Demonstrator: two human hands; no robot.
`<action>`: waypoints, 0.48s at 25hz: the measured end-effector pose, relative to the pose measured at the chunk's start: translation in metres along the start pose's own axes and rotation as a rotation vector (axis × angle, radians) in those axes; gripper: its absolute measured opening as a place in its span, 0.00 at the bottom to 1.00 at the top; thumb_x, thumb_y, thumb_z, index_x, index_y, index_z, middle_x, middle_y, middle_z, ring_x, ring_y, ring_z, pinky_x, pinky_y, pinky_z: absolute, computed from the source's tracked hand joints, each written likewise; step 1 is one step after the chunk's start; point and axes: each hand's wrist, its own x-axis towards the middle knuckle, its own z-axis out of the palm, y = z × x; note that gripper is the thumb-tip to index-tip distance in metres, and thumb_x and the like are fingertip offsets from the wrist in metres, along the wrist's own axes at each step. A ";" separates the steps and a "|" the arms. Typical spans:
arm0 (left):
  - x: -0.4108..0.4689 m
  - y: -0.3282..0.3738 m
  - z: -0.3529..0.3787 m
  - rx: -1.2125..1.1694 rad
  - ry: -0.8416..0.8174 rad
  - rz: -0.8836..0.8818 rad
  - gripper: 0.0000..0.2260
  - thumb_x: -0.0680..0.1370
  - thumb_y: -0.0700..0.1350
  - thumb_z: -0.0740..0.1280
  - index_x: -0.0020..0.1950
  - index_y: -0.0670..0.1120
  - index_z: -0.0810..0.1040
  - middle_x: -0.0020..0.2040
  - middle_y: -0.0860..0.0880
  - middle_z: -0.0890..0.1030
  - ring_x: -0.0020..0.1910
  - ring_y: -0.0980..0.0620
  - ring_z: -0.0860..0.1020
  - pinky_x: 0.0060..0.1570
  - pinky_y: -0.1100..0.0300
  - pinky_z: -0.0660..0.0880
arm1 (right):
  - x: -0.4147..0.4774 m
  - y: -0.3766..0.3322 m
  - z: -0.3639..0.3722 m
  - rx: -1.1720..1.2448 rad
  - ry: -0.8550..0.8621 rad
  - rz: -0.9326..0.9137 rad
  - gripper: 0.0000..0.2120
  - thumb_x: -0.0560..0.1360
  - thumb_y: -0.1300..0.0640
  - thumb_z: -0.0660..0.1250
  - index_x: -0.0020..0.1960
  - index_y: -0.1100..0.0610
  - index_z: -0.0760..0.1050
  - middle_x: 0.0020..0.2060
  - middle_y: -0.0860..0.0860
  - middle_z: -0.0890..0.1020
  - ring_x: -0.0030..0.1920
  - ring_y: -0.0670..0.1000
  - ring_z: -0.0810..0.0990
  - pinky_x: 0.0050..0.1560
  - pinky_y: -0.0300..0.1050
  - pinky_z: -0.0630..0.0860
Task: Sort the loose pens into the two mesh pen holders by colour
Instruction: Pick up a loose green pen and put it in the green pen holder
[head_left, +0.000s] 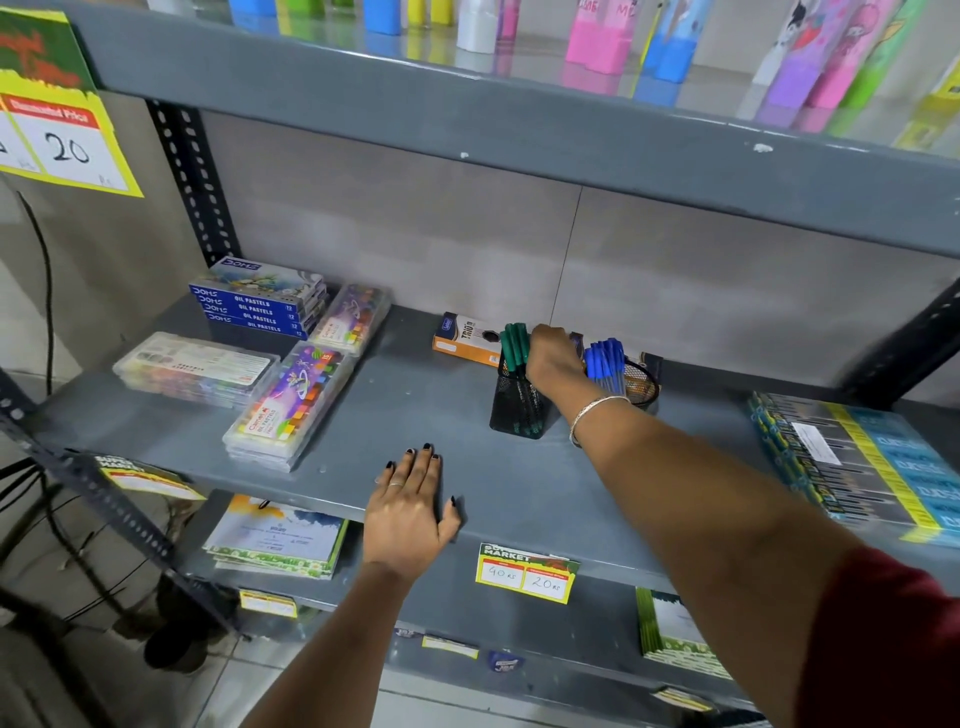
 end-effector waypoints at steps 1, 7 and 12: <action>0.000 0.000 0.001 -0.013 0.005 0.002 0.27 0.71 0.53 0.53 0.57 0.36 0.77 0.58 0.39 0.79 0.56 0.40 0.77 0.60 0.52 0.58 | -0.001 -0.001 0.001 -0.017 -0.003 0.002 0.14 0.78 0.70 0.56 0.62 0.70 0.70 0.61 0.65 0.76 0.62 0.62 0.76 0.59 0.49 0.74; 0.000 -0.002 0.005 -0.037 0.029 0.013 0.27 0.71 0.53 0.53 0.57 0.36 0.77 0.57 0.39 0.79 0.56 0.39 0.77 0.59 0.51 0.59 | 0.003 -0.001 -0.013 -0.012 0.008 0.057 0.16 0.75 0.74 0.59 0.62 0.69 0.71 0.60 0.64 0.77 0.60 0.61 0.78 0.58 0.47 0.75; 0.000 -0.003 0.006 -0.022 0.055 0.028 0.27 0.71 0.54 0.53 0.58 0.36 0.77 0.58 0.39 0.78 0.57 0.40 0.76 0.61 0.52 0.58 | -0.002 0.019 -0.034 0.156 0.145 0.080 0.13 0.75 0.70 0.60 0.56 0.65 0.78 0.54 0.60 0.82 0.54 0.60 0.81 0.52 0.45 0.79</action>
